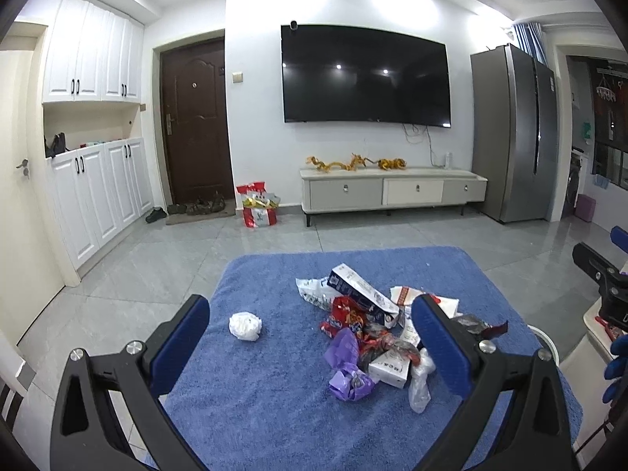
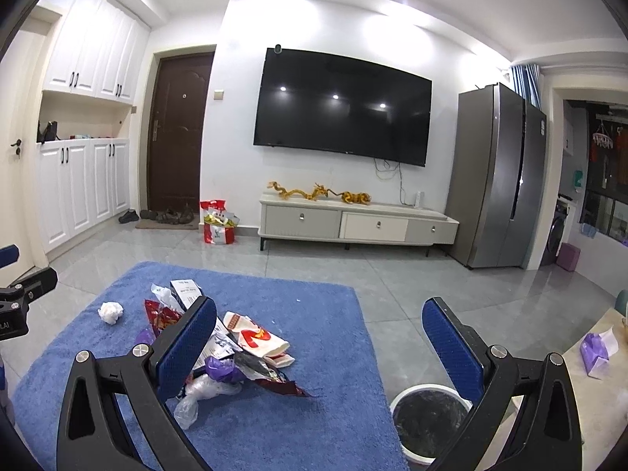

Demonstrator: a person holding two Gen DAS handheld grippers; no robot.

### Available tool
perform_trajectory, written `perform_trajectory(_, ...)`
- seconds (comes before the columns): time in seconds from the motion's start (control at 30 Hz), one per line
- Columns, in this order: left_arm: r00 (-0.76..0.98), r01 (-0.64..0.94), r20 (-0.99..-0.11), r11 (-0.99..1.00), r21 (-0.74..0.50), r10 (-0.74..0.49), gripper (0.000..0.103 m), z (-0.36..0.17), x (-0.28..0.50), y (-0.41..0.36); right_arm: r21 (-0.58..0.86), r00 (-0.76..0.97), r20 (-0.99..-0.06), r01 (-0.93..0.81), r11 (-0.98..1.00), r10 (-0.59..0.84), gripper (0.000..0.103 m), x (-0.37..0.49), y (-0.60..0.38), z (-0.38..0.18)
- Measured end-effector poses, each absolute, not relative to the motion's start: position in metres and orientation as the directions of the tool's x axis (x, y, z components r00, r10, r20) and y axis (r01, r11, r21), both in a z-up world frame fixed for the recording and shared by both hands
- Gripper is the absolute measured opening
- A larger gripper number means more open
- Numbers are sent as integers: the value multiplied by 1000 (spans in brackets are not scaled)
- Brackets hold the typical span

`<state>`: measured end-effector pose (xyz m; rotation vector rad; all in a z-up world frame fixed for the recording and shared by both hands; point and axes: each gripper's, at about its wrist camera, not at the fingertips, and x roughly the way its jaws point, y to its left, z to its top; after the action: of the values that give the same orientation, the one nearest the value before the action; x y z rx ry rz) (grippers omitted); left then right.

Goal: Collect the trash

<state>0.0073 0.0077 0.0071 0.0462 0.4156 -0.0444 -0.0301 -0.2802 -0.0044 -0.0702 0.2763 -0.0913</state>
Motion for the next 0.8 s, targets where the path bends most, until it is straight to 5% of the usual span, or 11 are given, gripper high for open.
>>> perform_trajectory(0.63,906,36,-422,999,3,-31,103,6,5,31,-11,959,-282,-6,1000,3,102,-25,-285,-9)
perform_trajectory(0.8,890,76,-450,997,-14,-74,103,-6,13,35,13,962,-271,-38,999,40,91,-27,-290,-7)
